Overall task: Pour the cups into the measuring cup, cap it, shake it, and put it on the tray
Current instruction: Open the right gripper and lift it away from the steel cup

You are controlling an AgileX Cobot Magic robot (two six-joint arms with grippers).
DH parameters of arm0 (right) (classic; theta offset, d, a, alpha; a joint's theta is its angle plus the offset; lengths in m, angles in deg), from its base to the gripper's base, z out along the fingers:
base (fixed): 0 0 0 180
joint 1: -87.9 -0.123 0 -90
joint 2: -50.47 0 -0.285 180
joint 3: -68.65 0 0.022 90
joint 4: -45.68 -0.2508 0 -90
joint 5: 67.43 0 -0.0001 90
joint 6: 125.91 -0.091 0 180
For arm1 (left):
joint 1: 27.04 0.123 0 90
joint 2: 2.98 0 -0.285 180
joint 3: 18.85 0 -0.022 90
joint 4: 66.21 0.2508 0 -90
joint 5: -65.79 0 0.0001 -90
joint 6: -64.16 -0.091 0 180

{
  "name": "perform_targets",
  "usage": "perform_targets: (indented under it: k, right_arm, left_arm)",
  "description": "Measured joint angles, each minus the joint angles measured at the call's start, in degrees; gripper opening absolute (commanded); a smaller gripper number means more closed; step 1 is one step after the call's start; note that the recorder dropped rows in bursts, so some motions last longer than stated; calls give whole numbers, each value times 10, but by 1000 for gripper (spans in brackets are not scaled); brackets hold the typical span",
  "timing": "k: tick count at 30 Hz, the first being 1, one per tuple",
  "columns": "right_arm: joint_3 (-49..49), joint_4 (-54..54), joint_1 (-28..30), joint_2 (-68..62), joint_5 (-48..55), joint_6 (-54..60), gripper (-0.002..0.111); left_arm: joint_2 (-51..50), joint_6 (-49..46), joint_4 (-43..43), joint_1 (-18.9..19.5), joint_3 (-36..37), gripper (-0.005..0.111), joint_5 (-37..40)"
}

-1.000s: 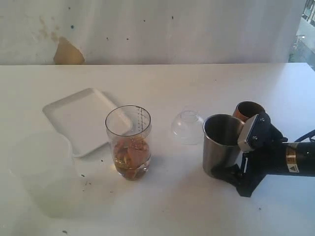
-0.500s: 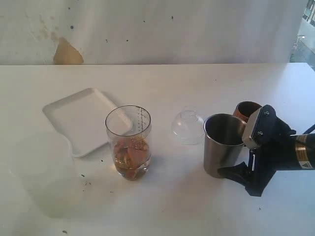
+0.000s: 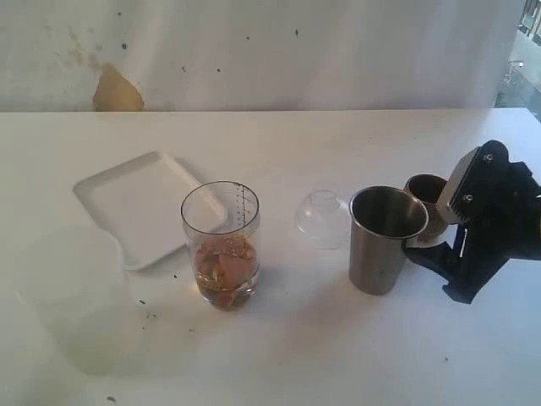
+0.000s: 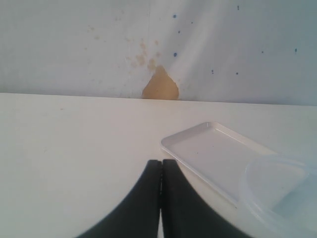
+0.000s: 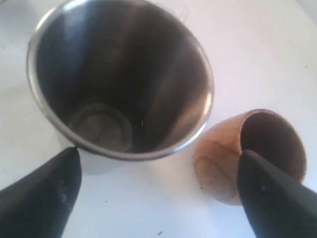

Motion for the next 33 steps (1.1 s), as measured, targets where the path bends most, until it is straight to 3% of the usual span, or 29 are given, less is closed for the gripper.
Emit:
perform_targets:
  k: [8,17,22,28,33]
  right_arm:
    - [0,0,0,72,0,-5,79]
    - [-8,-21,0,171,-1,-109,79]
    - [-52,-86,0,184,-20,-339,73]
    - [-208,91,-2,114,-113,-671,74]
    - [-318,113,-24,37,-174,-779,78]
  left_arm:
    - [0,0,0,0,0,1,0]
    - [0,0,0,0,0,1,0]
    - [0,0,0,0,0,1,0]
    - [0,0,0,0,0,1,0]
    - [0,0,0,0,0,1,0]
